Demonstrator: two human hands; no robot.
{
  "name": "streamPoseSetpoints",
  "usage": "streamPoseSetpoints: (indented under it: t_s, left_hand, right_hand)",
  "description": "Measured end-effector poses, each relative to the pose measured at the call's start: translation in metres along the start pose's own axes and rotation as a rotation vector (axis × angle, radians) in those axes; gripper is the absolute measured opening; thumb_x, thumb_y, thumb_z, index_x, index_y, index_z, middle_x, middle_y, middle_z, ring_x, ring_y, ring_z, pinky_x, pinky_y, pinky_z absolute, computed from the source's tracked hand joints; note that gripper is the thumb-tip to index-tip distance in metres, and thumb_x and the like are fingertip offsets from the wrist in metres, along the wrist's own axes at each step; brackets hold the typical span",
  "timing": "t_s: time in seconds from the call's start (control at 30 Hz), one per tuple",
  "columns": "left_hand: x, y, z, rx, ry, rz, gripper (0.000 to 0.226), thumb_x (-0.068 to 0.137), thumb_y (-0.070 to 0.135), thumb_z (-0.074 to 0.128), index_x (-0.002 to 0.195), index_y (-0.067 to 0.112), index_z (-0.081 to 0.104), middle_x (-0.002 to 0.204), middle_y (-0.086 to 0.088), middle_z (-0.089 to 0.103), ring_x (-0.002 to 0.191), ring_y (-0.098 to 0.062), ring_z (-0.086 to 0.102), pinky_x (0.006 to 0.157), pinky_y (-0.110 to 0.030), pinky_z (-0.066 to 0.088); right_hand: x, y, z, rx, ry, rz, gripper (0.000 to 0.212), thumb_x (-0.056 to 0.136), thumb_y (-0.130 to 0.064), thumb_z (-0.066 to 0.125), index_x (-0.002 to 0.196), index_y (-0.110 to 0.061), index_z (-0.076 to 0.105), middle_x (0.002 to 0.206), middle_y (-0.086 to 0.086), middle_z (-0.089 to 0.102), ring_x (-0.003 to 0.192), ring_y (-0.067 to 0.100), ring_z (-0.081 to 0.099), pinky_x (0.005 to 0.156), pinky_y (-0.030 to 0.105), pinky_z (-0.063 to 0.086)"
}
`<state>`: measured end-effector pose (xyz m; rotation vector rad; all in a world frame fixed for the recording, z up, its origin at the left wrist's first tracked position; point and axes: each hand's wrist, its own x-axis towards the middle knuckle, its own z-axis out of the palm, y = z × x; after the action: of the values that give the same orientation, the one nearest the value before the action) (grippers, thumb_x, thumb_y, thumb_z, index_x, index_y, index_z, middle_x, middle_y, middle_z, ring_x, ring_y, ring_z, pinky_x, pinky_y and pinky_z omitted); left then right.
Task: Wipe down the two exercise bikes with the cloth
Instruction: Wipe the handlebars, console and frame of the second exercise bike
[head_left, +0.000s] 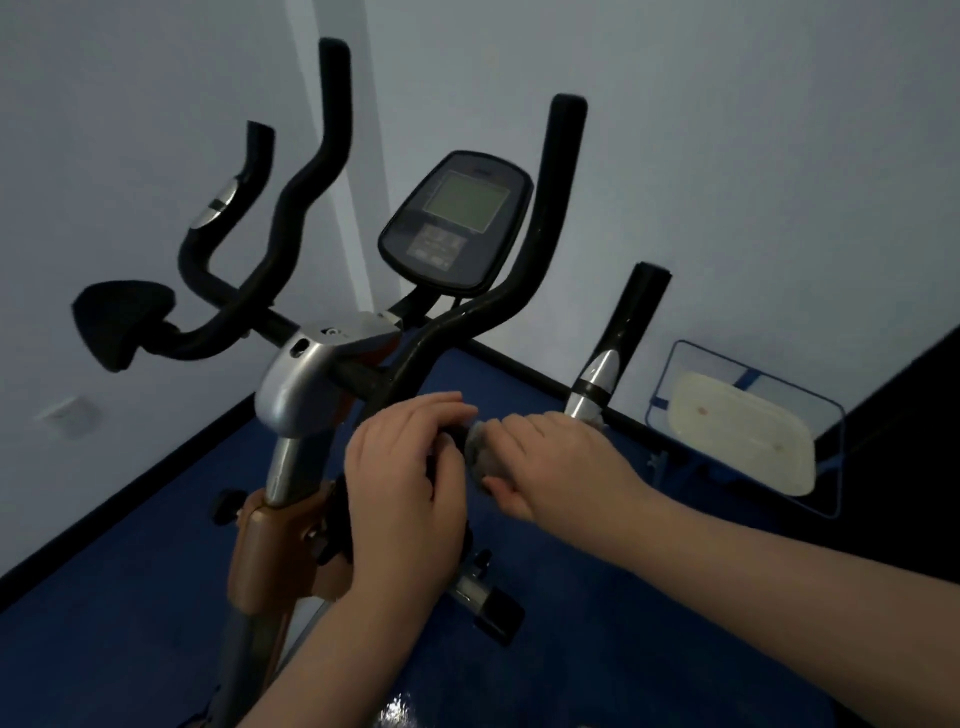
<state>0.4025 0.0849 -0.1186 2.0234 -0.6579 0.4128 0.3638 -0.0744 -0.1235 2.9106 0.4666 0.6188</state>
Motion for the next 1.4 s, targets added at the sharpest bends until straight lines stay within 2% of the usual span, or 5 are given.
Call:
streamPoseSetpoints:
  t_s: [0.17,0.4,0.63,1.17,1.4]
  left_hand:
    - [0.015,0.009,0.011,-0.075,-0.096,-0.035,0.028,0.085,0.014,0.047,0.104,0.027,0.064,0.106,0.017,0.063,0.104,-0.006,0.058,0.092,-0.045,0.047]
    - [0.024,0.013,0.027,-0.098,-0.146,-0.147,0.027,0.089,0.015,0.051,0.103,0.035,0.062,0.070,0.018,0.053,0.053,-0.003,0.045,0.058,-0.025,0.036]
    - [0.039,0.019,0.045,0.031,-0.307,-0.258,0.023,0.093,0.029,0.047,0.110,0.042,0.056,0.106,0.025,0.061,0.095,0.006,0.056,0.077,-0.022,0.045]
    - [0.040,0.012,0.056,0.363,-0.760,0.061,0.064,0.079,0.076,-0.007,0.079,0.038,0.045,0.066,0.005,0.058,0.067,-0.004,0.055,0.097,-0.023,0.024]
    - [0.038,0.013,0.055,0.363,-0.718,0.077,0.064,0.076,0.076,-0.009,0.078,0.039,0.043,0.070,0.006,0.060,0.074,-0.004,0.053,0.094,-0.023,0.028]
  right_hand:
    - [-0.006,0.032,-0.004,0.037,0.010,-0.171,0.028,0.079,-0.023,0.050,0.094,-0.006,0.067,0.076,0.006,0.063,0.067,0.023,0.058,0.072,0.035,0.052]
    - [0.000,0.075,-0.004,0.075,0.037,-0.351,0.027,0.073,-0.023,0.053,0.088,-0.006,0.068,0.081,0.009,0.065,0.070,0.027,0.059,0.078,0.038,0.050]
    - [0.014,0.127,-0.003,0.141,0.172,-0.414,0.054,0.094,-0.032,0.025,0.088,-0.004,0.070,0.082,0.010,0.067,0.070,0.028,0.062,0.076,0.036,0.050]
    - [0.044,0.193,-0.029,-0.040,0.194,-0.713,0.027,0.078,-0.024,0.049,0.080,-0.004,0.067,0.074,0.008,0.064,0.063,0.025,0.058,0.069,0.034,0.052]
    - [0.041,0.192,-0.026,0.144,0.278,-0.430,0.023,0.072,-0.016,0.052,0.076,-0.002,0.069,0.072,0.010,0.065,0.061,0.024,0.059,0.051,0.028,0.047]
